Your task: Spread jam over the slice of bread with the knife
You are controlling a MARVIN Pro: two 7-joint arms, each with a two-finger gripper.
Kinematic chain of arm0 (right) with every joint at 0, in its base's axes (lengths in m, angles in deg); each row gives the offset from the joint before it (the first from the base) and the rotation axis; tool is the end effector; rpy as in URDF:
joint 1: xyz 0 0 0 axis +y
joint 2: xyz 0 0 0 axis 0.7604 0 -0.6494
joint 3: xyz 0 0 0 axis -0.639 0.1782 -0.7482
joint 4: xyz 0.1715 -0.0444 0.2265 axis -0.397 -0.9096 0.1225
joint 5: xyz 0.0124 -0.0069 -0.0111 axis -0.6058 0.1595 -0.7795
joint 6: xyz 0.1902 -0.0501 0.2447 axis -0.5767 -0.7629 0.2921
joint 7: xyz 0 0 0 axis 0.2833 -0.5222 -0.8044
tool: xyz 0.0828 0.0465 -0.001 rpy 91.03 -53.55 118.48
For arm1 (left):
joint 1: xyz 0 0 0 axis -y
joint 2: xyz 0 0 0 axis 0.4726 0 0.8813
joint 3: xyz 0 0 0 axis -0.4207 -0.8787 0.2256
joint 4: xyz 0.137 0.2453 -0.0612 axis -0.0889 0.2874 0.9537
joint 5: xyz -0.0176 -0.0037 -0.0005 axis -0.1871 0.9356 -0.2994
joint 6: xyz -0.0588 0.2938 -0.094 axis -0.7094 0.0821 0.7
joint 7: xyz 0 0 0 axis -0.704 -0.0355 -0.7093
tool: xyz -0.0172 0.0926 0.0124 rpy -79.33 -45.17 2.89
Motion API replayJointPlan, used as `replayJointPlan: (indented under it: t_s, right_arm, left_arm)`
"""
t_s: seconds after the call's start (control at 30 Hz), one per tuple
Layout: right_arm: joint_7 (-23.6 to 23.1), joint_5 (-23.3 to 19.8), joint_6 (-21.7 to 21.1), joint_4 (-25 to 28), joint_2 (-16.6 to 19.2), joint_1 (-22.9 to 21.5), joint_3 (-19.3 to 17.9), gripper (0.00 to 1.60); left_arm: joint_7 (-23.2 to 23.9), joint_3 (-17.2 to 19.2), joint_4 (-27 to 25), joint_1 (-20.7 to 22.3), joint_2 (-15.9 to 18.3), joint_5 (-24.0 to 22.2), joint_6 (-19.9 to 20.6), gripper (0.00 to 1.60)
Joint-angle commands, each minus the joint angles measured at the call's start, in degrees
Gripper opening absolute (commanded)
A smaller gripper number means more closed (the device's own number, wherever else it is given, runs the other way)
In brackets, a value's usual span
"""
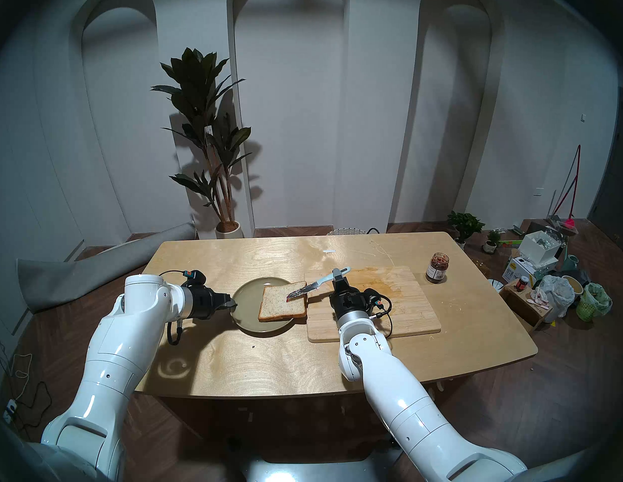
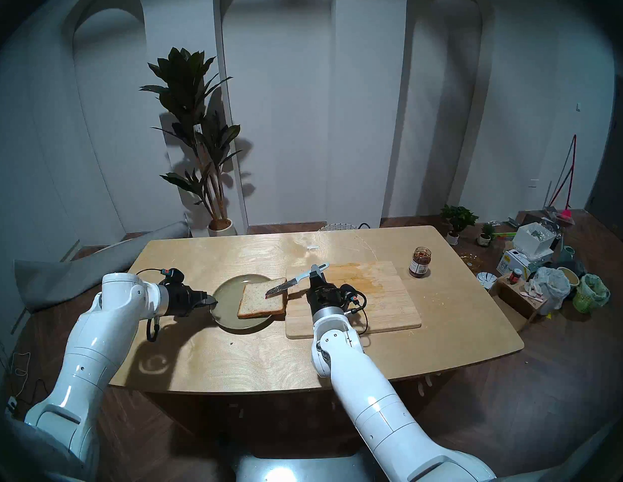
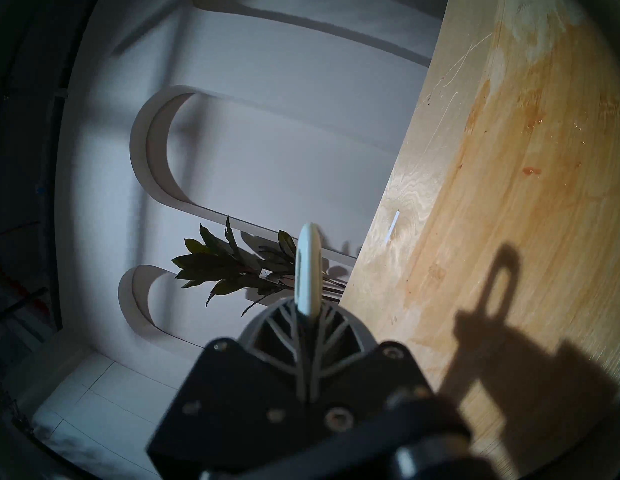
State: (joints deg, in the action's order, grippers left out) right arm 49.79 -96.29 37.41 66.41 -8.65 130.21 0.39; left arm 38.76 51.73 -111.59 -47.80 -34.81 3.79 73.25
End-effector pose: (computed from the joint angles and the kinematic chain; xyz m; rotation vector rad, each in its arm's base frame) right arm 0.4386 0.1225 -0.3624 -1.4413 0.8708 -1.3423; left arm 0.4472 0.1222 -0.3210 2.4878 0.0366 0.8590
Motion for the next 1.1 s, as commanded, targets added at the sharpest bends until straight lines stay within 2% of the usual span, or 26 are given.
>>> replayJointPlan:
  t_s: [0.0, 0.37, 0.4, 0.5, 0.63, 0.7, 1.07]
  right_arm:
    - [0.78, 2.17, 0.94, -1.63, 0.46, 1.33, 1.49, 0.0]
    - [1.37, 4.92, 1.72, -3.25, 1.86, 0.61, 2.01, 0.0]
    - [1.33, 5.19, 1.66, -3.38, 2.21, 0.53, 2.05, 0.0]
    - [1.42, 5.53, 1.72, -3.36, 2.61, 0.51, 2.09, 0.0]
    - [1.99, 6.73, 1.86, -2.68, 3.53, 0.54, 2.33, 0.0]
    - [2.27, 6.92, 1.64, -1.98, 3.98, 0.63, 2.12, 0.0]
    - [4.6, 8.44, 0.41, 2.25, 6.17, 0.84, 1.27, 0.0]
  left_arm:
    - [-0.16, 0.33, -0.67, 0.81, -0.37, -0.34, -0.14, 0.31]
    - [-0.66, 0.89, -0.71, 0.45, -0.73, -0.8, -0.14, 0.24]
    - [-0.87, 1.13, -0.59, 0.48, -0.89, -0.86, -0.24, 0.16]
    - [-0.9, 1.31, -0.38, 0.58, -0.95, -0.95, -0.39, 0.14]
    - [-1.18, 1.87, -0.16, 0.79, -1.14, -1.17, -0.48, 0.09]
    - [-1.29, 2.16, 0.18, 0.95, -1.29, -1.27, -0.75, 0.0]
    - [-1.7, 2.54, 0.65, 1.27, -1.23, -1.34, -0.99, 0.0]
